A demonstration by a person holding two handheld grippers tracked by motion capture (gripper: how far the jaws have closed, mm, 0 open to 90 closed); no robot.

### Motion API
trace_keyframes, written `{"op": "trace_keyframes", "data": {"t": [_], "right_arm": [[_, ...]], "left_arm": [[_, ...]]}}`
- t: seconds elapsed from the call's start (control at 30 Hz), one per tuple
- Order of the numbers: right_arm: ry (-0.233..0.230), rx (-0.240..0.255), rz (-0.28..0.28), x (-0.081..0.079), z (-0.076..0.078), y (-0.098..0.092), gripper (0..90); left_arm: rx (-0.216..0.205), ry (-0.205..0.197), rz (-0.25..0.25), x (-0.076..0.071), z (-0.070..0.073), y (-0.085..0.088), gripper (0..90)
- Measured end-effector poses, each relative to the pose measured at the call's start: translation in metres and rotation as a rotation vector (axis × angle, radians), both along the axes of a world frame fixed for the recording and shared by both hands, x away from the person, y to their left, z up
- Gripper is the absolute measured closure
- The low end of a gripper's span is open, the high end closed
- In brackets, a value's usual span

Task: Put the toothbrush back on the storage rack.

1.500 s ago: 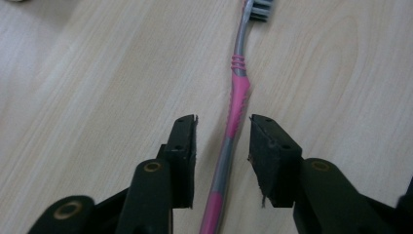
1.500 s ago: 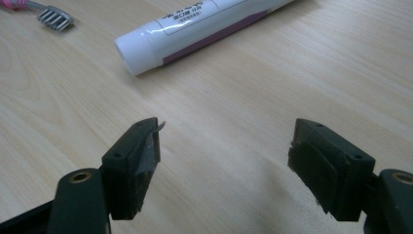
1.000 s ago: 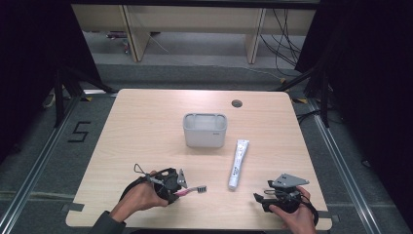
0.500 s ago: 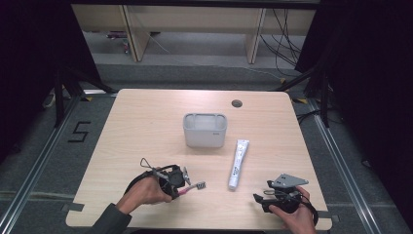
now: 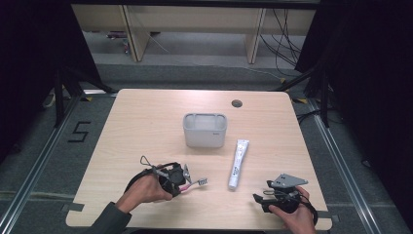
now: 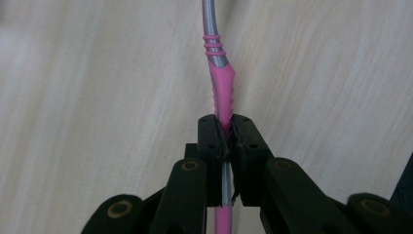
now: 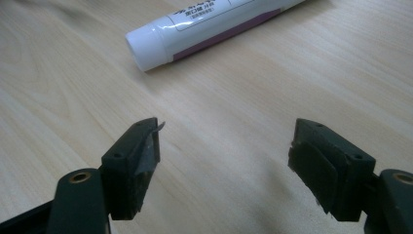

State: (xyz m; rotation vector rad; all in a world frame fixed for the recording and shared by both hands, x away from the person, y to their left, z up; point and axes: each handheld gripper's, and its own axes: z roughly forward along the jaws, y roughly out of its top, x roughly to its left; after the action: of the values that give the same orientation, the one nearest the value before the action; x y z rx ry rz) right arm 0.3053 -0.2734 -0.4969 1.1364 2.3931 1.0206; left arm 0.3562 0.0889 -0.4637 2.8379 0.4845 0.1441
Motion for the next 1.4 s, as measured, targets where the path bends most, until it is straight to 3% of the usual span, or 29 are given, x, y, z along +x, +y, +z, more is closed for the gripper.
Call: {"op": "trace_keyframes", "data": {"t": [0.03,0.13,0.33,0.57,0.6,0.63,0.73,0.9,1.13,1.27,1.3,1.37,1.4], "right_arm": [[0.0,0.0,0.0,0.0,0.0,0.0,27.2],[-0.001,-0.002,0.0,0.0,0.001,-0.001,27.2],[0.006,0.006,-0.008,0.0,0.001,0.0,27.2],[0.002,0.0,-0.004,0.001,0.001,-0.001,27.2],[0.003,0.0,-0.005,0.001,0.001,-0.001,27.2],[0.003,0.0,-0.005,0.001,0.001,-0.001,27.2],[0.002,0.0,-0.005,0.001,0.001,-0.001,27.2],[-0.003,0.001,-0.008,0.001,0.001,-0.001,27.3],[-0.001,-0.001,-0.004,0.001,0.001,-0.001,27.3],[-0.019,-0.005,0.008,0.002,-0.001,-0.001,27.3],[0.005,0.005,-0.011,0.0,0.0,0.0,27.3],[-0.022,-0.009,0.018,0.003,0.0,-0.002,27.3],[-0.014,-0.006,0.007,0.002,0.0,-0.002,27.3]], "left_arm": [[0.0,0.0,0.0,0.0,0.0,0.0,83.2],[-0.066,-0.018,0.024,0.002,0.012,0.007,83.2],[-0.197,-0.092,0.055,0.011,0.028,0.021,83.2],[-0.358,-0.151,0.138,0.02,0.042,0.034,83.2],[-0.387,-0.177,0.158,0.023,0.045,0.036,83.2],[-0.387,-0.177,0.158,0.023,0.045,0.036,83.2],[-0.456,-0.216,0.2,0.028,0.05,0.04,83.2],[-0.537,-0.257,0.257,0.036,0.055,0.045,83.3],[-0.705,-0.326,0.36,0.049,0.061,0.05,83.2],[-0.746,-0.361,0.407,0.058,0.065,0.051,83.2],[-0.758,-0.371,0.417,0.059,0.067,0.05,83.3],[-0.793,-0.386,0.436,0.062,0.07,0.048,83.2],[-0.797,-0.39,0.437,0.063,0.071,0.048,83.3]]}}
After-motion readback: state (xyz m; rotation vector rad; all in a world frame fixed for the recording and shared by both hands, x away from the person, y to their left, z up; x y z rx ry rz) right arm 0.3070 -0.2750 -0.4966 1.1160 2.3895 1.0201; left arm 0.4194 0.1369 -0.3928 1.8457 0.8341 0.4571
